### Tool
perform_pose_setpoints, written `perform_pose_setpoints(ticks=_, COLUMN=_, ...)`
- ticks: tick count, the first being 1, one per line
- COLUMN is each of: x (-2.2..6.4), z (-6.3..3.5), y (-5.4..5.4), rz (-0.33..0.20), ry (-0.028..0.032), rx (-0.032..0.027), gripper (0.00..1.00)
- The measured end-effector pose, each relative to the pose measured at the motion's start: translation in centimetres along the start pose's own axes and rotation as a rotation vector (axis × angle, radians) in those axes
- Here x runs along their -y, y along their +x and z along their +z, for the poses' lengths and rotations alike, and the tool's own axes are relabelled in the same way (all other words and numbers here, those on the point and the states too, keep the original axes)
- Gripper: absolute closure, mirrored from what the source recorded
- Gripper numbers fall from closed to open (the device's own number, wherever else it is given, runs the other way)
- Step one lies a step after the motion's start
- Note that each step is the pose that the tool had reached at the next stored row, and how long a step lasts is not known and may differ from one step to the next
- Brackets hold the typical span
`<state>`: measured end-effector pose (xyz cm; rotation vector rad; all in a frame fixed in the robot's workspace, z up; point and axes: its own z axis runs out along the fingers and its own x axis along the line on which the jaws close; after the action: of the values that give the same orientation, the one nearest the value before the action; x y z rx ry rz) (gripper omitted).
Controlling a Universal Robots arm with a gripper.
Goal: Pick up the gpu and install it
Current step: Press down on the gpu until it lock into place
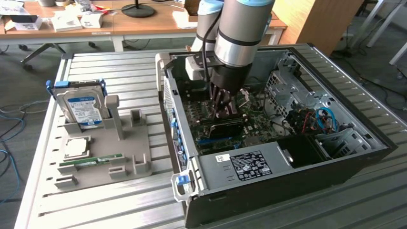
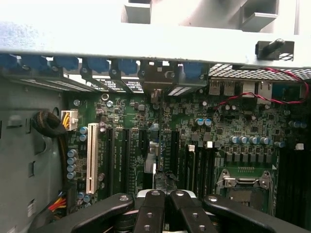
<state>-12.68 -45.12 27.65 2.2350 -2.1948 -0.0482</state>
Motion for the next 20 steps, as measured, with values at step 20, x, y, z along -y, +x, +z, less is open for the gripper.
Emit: perform_pose_setpoints(ticks=20, x=0.02, z=0.67, y=0.09, rz=0.0, ry=-0.0002, rx=-0.0004, gripper=0.89)
